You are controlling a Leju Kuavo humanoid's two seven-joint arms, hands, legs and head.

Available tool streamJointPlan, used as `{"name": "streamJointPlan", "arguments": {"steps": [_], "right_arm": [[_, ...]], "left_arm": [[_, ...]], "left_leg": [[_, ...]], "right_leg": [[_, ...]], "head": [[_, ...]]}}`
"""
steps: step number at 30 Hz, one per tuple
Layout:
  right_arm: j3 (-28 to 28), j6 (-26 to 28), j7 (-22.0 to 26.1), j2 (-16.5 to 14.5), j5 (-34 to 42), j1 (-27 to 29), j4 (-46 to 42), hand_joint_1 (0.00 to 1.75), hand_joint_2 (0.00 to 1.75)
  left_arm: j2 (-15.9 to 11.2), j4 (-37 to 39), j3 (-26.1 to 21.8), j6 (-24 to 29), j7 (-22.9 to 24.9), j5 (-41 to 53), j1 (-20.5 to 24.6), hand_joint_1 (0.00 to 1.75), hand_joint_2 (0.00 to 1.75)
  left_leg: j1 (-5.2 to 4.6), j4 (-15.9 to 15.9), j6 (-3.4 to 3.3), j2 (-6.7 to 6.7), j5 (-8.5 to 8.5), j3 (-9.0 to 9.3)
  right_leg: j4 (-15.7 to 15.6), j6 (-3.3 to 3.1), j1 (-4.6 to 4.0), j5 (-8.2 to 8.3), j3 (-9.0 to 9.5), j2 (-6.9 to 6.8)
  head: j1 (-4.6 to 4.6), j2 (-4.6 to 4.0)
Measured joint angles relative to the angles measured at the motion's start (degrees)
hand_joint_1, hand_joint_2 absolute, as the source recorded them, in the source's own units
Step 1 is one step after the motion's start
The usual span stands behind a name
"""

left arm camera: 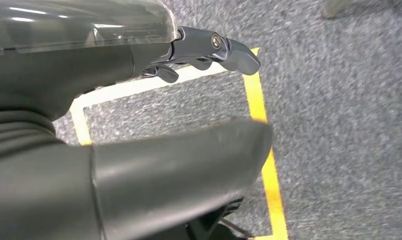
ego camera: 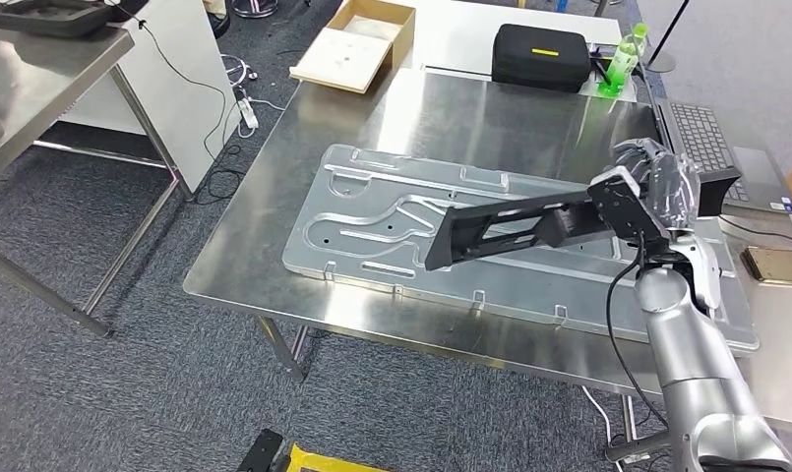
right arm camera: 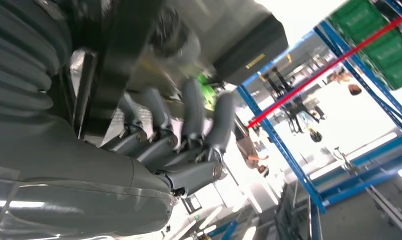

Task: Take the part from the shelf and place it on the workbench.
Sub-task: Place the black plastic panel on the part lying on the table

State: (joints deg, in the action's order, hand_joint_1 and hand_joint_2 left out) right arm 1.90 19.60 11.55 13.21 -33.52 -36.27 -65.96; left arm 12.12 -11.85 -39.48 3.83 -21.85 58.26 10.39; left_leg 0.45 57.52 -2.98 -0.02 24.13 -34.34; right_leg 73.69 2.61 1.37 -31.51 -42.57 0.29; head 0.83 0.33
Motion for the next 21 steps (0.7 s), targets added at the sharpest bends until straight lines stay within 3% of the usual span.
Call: {"name": "streamJointPlan", "arguments": {"steps": [1,2,4,5,8,10,11,13,15,16,17,19,21], "right_arm": [[0.09,-0.26,-0.10,0.19,-0.33,-0.01,0.17,0.00,1.75],[0.20,-0.51,-0.22,0.42,-0.71,-0.11,0.31,0.00,1.75],[0.42,-0.98,-0.51,0.97,-1.35,-0.52,0.57,0.00,1.75],[0.50,-1.17,-0.68,1.20,-1.53,-0.77,0.77,0.00,1.75],[0.70,-1.83,-0.96,1.87,-1.79,-1.22,1.49,0.00,1.75],[0.78,-2.15,-0.95,2.20,-1.98,-1.43,1.82,0.00,1.75],[0.81,-2.21,-0.92,2.31,-2.14,-1.56,1.96,0.00,1.75],[0.86,-2.20,-0.90,2.37,-2.42,-1.74,2.26,0.00,1.75],[0.89,-2.15,-0.94,2.38,-2.61,-1.70,2.65,0.00,1.75],[0.90,-2.10,-0.98,2.38,-2.66,-1.68,2.83,0.00,1.75],[0.90,-2.03,-1.05,2.38,-2.68,-1.67,2.95,0.00,1.75],[0.90,-1.77,-1.15,2.38,-2.74,-1.69,3.11,0.00,1.75],[0.90,-1.42,-1.22,2.42,-2.80,-1.70,3.27,0.00,1.75]], "left_arm": [[0.03,0.00,0.01,0.07,0.13,-0.01,-0.04,0.00,0.44],[0.09,0.00,0.01,0.08,0.22,-0.05,-0.07,0.00,0.00],[0.16,0.00,0.01,0.10,0.35,-0.22,0.00,0.00,0.00],[0.19,0.00,0.00,0.10,0.39,-0.33,0.05,0.00,0.00],[0.19,0.00,-0.01,0.13,0.45,-0.51,0.09,0.00,0.00],[0.19,0.00,-0.01,0.19,0.47,-0.51,0.11,0.00,0.00],[0.19,0.00,-0.01,0.21,0.47,-0.51,0.13,0.00,0.00],[0.19,0.00,-0.01,0.26,0.49,-0.51,0.10,0.00,0.00],[0.19,0.00,-0.01,0.38,0.59,-0.51,0.00,0.00,0.00],[0.19,0.00,-0.01,0.45,0.66,-0.52,-0.02,0.00,0.00],[0.19,0.00,-0.01,0.50,0.71,-0.52,0.00,0.00,0.00],[0.16,0.00,-0.01,0.61,0.75,-0.52,0.09,0.00,0.00],[0.13,0.00,-0.01,0.72,0.76,-0.51,0.17,0.00,0.00]], "left_leg": [[0.06,0.18,0.14,-0.01,0.12,-0.01],[0.15,0.44,0.35,-0.04,0.31,-0.01],[0.17,1.10,0.94,-0.12,0.79,-0.12],[0.10,1.32,1.27,-0.15,0.94,-0.22],[-0.09,1.35,2.15,-0.19,1.04,-0.33],[0.03,2.73,2.68,-0.18,2.18,-0.85],[0.10,4.98,2.88,-0.17,3.61,-1.83],[0.17,12.46,3.11,-0.15,7.34,-5.22],[0.17,17.87,3.07,-0.14,8.87,-7.83],[0.15,17.48,2.90,-0.15,7.98,-7.69],[0.11,14.80,2.60,-0.16,6.18,-6.47],[-0.13,6.77,1.74,-0.19,2.53,-2.65],[-0.41,2.34,1.26,-0.19,1.36,-0.58]], "right_leg": [[-1.08,0.23,0.22,1.29,0.39,-0.07],[-4.12,0.41,0.43,3.30,1.84,-0.18],[-11.23,0.48,0.50,6.12,5.34,-0.41],[-13.29,0.23,0.40,6.59,6.34,-0.42],[-14.13,-0.99,0.09,6.53,6.58,-0.14],[-14.33,-1.84,0.23,6.68,6.66,-0.14],[-14.45,-2.26,0.30,6.73,6.73,-0.18],[-14.45,-2.80,0.08,6.69,6.72,-0.23],[-14.40,-2.97,-0.24,6.64,6.72,-0.20],[-14.36,-3.00,-0.39,6.61,6.75,-0.14],[-14.32,-3.01,-0.53,6.59,6.81,-0.07],[-14.23,-2.92,-0.83,6.49,6.88,0.03],[-14.21,-2.53,-0.92,6.49,6.78,0.07]], "head": [[0.01,0.00],[0.00,0.00],[0.01,0.00],[0.01,0.00],[-0.03,0.00],[-0.04,0.00],[-0.05,0.00],[-0.08,0.00],[-0.07,0.00],[-0.07,0.00],[-0.07,0.00],[-0.07,0.00],[-0.05,0.00]]}}
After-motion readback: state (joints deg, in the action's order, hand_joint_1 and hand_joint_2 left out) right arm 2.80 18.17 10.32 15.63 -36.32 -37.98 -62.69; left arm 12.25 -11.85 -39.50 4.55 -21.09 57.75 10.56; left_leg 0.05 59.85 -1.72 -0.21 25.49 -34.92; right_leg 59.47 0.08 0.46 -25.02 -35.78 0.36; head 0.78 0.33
